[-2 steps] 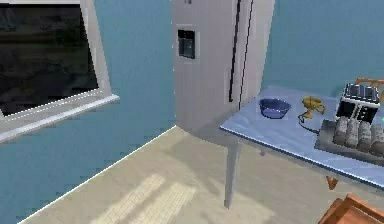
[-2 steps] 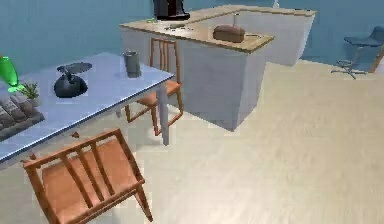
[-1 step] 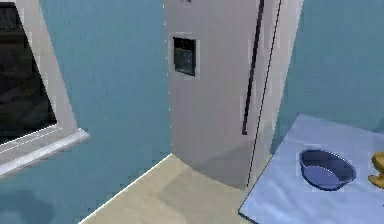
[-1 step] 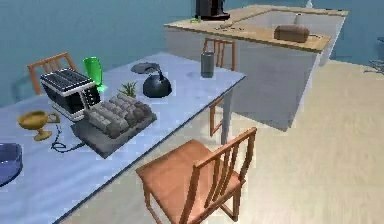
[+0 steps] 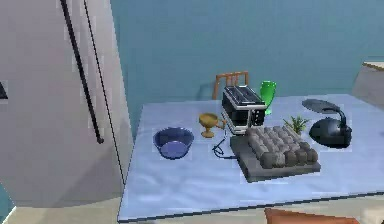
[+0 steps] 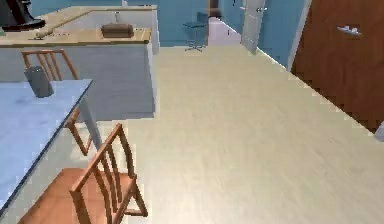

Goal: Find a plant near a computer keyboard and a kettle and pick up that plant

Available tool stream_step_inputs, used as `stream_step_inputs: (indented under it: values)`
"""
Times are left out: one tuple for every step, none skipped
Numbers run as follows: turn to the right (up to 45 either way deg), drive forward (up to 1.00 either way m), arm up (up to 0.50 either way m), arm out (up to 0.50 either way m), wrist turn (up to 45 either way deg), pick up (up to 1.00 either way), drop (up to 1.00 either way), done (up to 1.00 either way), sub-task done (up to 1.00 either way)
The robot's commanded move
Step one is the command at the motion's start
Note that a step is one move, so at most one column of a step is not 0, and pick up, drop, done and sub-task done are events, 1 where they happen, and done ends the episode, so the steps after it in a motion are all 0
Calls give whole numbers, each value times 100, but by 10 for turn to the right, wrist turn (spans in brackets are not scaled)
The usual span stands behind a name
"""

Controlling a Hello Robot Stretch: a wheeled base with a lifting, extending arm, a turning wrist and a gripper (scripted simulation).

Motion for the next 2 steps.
stream_step_inputs:
  values:
    - [450,0,0,0,0,0,0,0,0]
    - [420,0,0,0,0,0,0,0,0]
